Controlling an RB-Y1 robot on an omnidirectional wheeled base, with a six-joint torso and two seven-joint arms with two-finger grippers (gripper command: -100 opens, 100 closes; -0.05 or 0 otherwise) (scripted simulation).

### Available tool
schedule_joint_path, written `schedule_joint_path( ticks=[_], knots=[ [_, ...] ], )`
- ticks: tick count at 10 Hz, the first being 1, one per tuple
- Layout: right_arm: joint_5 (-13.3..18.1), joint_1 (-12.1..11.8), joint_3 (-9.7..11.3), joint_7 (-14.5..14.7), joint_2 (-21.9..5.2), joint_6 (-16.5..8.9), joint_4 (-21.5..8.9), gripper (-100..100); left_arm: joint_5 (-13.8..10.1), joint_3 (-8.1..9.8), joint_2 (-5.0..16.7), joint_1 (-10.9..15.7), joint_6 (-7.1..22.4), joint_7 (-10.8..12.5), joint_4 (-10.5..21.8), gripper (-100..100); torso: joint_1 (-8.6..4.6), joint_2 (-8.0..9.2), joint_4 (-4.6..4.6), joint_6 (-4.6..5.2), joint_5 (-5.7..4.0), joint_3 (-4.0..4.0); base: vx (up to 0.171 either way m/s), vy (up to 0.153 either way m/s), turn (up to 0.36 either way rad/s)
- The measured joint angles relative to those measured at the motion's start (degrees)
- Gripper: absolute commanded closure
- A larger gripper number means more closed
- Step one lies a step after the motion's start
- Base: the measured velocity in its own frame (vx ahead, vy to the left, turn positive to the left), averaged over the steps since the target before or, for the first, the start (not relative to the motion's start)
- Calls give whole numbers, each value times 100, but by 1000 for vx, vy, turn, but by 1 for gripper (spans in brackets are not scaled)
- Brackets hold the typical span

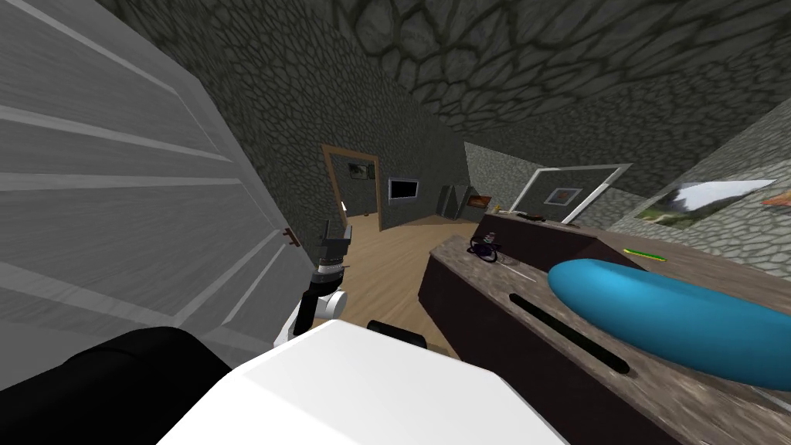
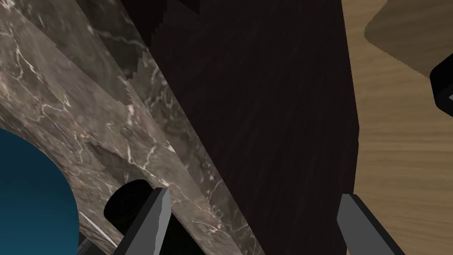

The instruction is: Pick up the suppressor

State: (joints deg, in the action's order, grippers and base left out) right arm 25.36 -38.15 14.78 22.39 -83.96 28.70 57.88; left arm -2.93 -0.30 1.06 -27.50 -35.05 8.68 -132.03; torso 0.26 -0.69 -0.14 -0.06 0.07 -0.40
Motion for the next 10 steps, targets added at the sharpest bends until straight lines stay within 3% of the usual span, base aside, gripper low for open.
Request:
schedule_joint_path(
  ticks=[1,4,6,7,8,9,10],
  knots=[
    [103,23,38,62,-64,106,-203,-100,0,0,0,0,0,0,0,0,-2,-1,-1,3,0,-1,180,34,184],
    [325,-123,136,104,-358,137,-284,-100,0,0,0,0,0,0,0,0,3,-3,-2,4,0,-3,199,50,175],
    [508,-99,268,166,-443,325,-532,-100,0,0,0,0,0,0,0,0,-4,-9,-3,1,-1,-6,236,-4,240],
    [569,-201,309,210,-477,373,-534,-100,0,1,1,-1,0,0,0,0,-19,-15,-4,5,-5,-10,106,-25,40],
    [574,-211,311,220,-481,375,-530,0,0,1,0,0,0,0,0,0,-18,24,3,10,-6,11,20,-4,0],
    [573,-209,310,219,-482,375,-530,-100,0,1,0,1,0,0,0,0,-12,58,12,12,-4,32,-19,-7,210],
    [437,-259,346,267,-448,368,-580,-100,0,0,0,2,0,0,0,0,-12,80,17,8,-4,45,-56,-10,214]
  ],
)
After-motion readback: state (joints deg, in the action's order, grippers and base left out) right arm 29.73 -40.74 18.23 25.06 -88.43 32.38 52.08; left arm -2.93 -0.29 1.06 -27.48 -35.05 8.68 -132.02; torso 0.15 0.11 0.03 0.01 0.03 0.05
